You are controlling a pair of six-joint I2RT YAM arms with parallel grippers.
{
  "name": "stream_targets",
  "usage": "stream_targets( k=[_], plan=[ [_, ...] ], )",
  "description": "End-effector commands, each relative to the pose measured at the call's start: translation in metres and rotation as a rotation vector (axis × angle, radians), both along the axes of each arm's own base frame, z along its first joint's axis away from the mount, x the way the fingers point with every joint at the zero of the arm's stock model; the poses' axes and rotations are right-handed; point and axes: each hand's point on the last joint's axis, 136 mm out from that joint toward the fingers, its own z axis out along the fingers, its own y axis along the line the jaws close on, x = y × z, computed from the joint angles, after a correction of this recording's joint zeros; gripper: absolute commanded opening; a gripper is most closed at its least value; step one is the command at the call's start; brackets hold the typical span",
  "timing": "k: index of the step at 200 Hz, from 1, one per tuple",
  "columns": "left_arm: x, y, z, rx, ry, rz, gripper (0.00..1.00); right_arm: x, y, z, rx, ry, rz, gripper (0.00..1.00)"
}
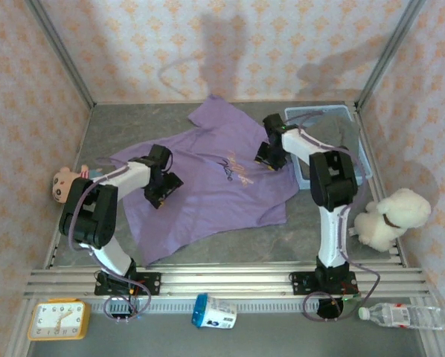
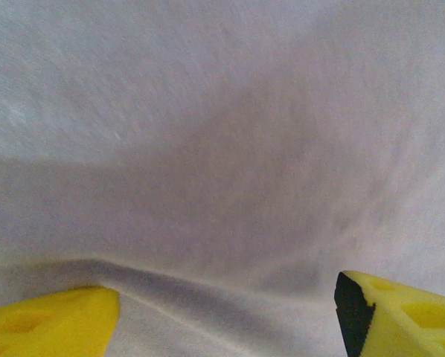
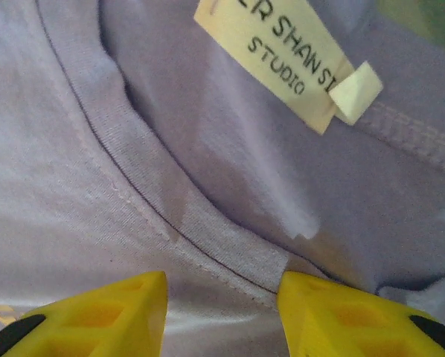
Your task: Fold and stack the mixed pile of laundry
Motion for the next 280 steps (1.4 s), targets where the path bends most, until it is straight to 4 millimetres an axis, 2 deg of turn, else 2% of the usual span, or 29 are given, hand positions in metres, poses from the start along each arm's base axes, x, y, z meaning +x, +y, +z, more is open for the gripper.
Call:
stream_targets(
  k=[1, 23, 34, 46, 63, 75, 89, 108, 128, 150, 177, 206, 225, 241, 254, 269, 280],
  plan=[
    [-0.004, 0.044, -0.016, 0.122, 0.105, -0.057, 0.79, -0.055, -0.021, -0.021, -0.049, 0.114, -0.063, 0.45],
    [0.020, 0.055, -0.005, 0.167, 0.121, -0.181, 0.79, -0.084, -0.018, -0.011, -0.024, 0.111, -0.068, 0.45],
    [0.032, 0.054, 0.004, 0.170, 0.117, -0.228, 0.78, -0.085, -0.012, 0.001, -0.012, 0.076, -0.054, 0.46],
    [0.042, 0.051, 0.017, 0.158, 0.084, -0.239, 0.79, -0.078, -0.004, 0.016, -0.003, 0.030, -0.031, 0.46],
    [0.049, 0.044, 0.033, 0.125, 0.030, -0.211, 0.79, -0.059, 0.012, 0.031, 0.014, -0.024, 0.002, 0.46],
    [0.048, 0.040, 0.035, 0.099, 0.007, -0.184, 0.80, -0.047, 0.022, 0.032, 0.021, -0.033, 0.010, 0.46],
    [0.042, 0.035, 0.028, 0.068, 0.004, -0.150, 0.80, -0.033, 0.027, 0.022, 0.022, -0.026, -0.007, 0.44],
    [0.025, 0.032, 0.005, 0.047, 0.038, -0.111, 0.80, -0.016, 0.028, 0.002, 0.005, -0.006, -0.048, 0.43],
    [0.016, 0.028, -0.010, 0.018, 0.049, -0.072, 0.80, 0.006, 0.028, -0.012, -0.023, 0.000, -0.064, 0.43],
    [0.016, 0.028, -0.013, 0.022, 0.041, -0.064, 0.80, 0.037, 0.034, -0.020, -0.013, -0.005, -0.077, 0.43],
    [0.024, 0.031, -0.008, 0.050, 0.035, -0.080, 0.80, 0.085, 0.052, -0.024, 0.019, -0.069, -0.084, 0.43],
    [0.040, 0.034, -0.001, 0.073, 0.030, -0.103, 0.80, 0.127, 0.070, -0.014, 0.087, -0.127, -0.081, 0.43],
    [0.052, 0.032, 0.010, 0.067, 0.006, -0.108, 0.81, 0.142, 0.079, 0.012, 0.128, -0.194, -0.038, 0.44],
    [0.061, 0.031, 0.023, 0.065, -0.031, -0.111, 0.81, 0.142, 0.079, 0.040, 0.126, -0.246, 0.007, 0.45],
    [0.067, 0.029, 0.036, 0.057, -0.055, -0.121, 0.82, 0.131, 0.075, 0.061, 0.110, -0.265, 0.040, 0.46],
    [0.073, 0.026, 0.052, 0.047, -0.099, -0.121, 0.81, 0.108, 0.070, 0.082, 0.092, -0.268, 0.072, 0.46],
    [0.075, 0.023, 0.062, 0.028, -0.128, -0.119, 0.82, 0.081, 0.066, 0.088, 0.081, -0.245, 0.106, 0.46]
  ],
)
